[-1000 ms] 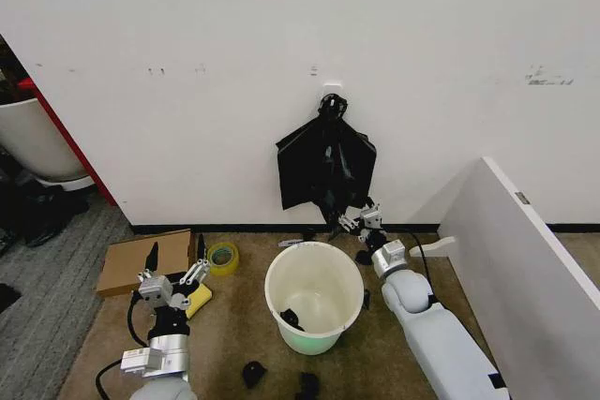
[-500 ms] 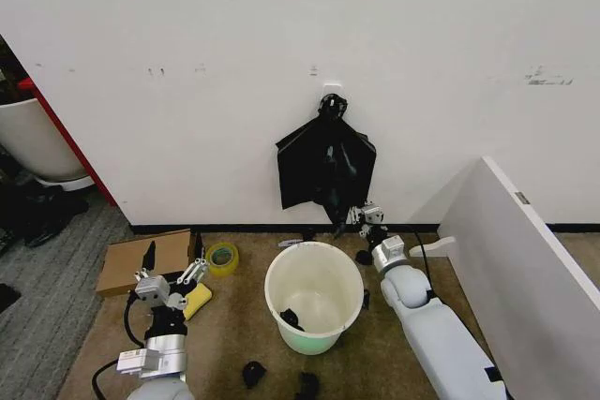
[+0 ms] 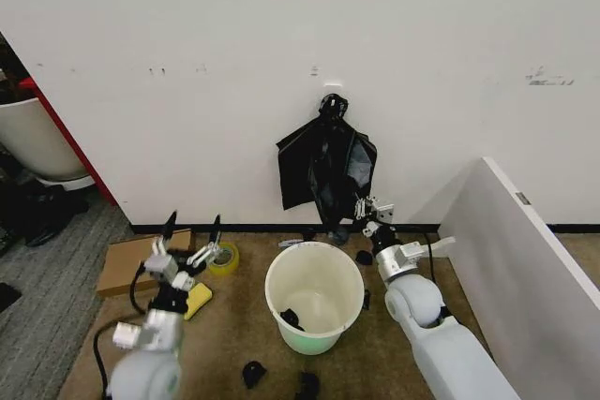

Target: Place the garbage bag over the trash bin.

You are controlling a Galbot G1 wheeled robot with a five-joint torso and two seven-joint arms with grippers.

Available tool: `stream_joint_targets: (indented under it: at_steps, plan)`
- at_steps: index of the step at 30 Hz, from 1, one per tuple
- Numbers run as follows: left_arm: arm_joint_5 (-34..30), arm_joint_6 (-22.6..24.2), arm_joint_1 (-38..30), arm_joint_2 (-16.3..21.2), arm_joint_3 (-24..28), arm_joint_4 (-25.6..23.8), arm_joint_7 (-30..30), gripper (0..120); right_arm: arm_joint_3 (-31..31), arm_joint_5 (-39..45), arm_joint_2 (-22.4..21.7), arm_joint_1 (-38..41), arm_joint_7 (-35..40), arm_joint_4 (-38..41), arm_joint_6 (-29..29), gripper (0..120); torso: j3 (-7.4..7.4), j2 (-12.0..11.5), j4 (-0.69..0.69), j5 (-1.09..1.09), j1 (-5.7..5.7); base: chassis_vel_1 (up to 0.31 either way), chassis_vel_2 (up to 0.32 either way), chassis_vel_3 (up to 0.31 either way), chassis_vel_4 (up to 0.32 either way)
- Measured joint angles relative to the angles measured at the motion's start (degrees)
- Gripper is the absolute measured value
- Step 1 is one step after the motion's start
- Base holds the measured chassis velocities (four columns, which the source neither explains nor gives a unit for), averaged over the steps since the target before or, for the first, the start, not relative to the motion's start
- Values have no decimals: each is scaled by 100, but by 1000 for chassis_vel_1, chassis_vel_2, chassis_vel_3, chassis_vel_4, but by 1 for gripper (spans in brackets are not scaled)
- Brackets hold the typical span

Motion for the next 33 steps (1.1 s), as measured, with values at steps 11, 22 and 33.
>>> stream_joint_targets:
  at_steps: [11, 22, 33]
  plan:
    - [-151, 215, -1340, 603, 696, 946, 1703, 100, -536, 245, 101, 258, -232, -103, 126, 0, 1, 0, 4, 1, 0, 0, 0, 0, 0]
    - [512, 442, -2697, 316, 1852, 1565, 1399, 100, -405, 191, 177, 131, -426, -67, 331, 0, 1, 0, 1, 2, 0, 0, 0, 0, 0]
    - [1315, 503, -3558, 235, 2469, 2171, 579, 97, -372, 78, 238, 74, -506, -2, 370, 0, 0, 0, 1, 2, 0, 0, 0, 0, 0]
